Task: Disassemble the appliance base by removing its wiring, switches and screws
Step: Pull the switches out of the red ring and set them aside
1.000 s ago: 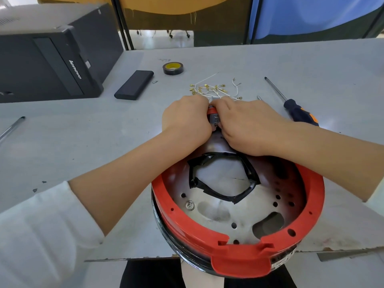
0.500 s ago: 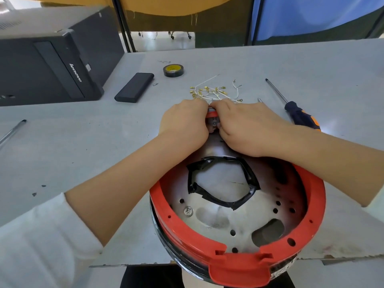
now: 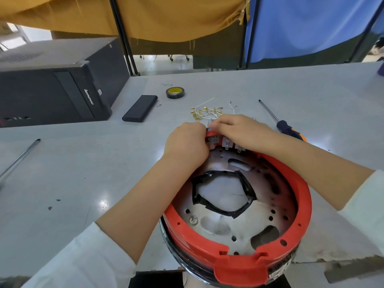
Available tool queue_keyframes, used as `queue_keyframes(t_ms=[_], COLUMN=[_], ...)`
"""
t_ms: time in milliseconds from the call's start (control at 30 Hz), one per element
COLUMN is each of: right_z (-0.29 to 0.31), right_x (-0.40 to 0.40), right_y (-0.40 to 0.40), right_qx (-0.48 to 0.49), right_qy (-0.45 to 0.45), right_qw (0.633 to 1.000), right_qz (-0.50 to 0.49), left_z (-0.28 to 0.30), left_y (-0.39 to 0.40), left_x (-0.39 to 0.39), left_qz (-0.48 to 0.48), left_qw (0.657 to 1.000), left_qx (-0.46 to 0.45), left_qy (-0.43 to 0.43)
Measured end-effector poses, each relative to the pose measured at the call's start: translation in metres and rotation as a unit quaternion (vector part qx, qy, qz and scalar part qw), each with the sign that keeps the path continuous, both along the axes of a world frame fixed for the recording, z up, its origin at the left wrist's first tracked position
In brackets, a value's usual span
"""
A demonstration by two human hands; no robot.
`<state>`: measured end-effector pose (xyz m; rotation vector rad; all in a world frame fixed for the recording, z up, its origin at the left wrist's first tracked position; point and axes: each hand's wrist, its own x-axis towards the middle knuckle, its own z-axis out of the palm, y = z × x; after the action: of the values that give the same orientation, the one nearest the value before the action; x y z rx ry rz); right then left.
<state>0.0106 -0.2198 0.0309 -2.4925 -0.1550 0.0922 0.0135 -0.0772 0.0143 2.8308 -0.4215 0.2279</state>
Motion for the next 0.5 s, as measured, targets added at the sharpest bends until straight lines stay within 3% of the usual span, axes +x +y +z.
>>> queue_keyframes(t_ms=[167, 367, 433, 500], right_z=[0.01, 0.014, 0.011, 0.007], right_x=[0.006, 0.02, 0.026, 0.032], right_y=[0.0, -0.012, -0.014, -0.013], right_qx=[0.165, 0.278, 0.293, 0.299], right_qy=[0.108, 0.325, 0.343, 0.294], right_qw=[0.98, 0.903, 0.892, 0.907], right_qz=[-0.024, -0.032, -0.025, -0.043], left_z=[0.0, 0.002, 0.004, 0.004], left_y=[0.0, 0.002, 0.002, 0.002], left_x=[-0.004, -0.007, -0.008, -0.009], left_qz=[-0.001, -0.01, -0.013, -0.02], left_qw=[0.999, 0.999, 0.999, 0.999], left_qx=[0.043, 0.041, 0.042, 0.047], left_qy=[-0.021, -0.017, -0.014, -0.008])
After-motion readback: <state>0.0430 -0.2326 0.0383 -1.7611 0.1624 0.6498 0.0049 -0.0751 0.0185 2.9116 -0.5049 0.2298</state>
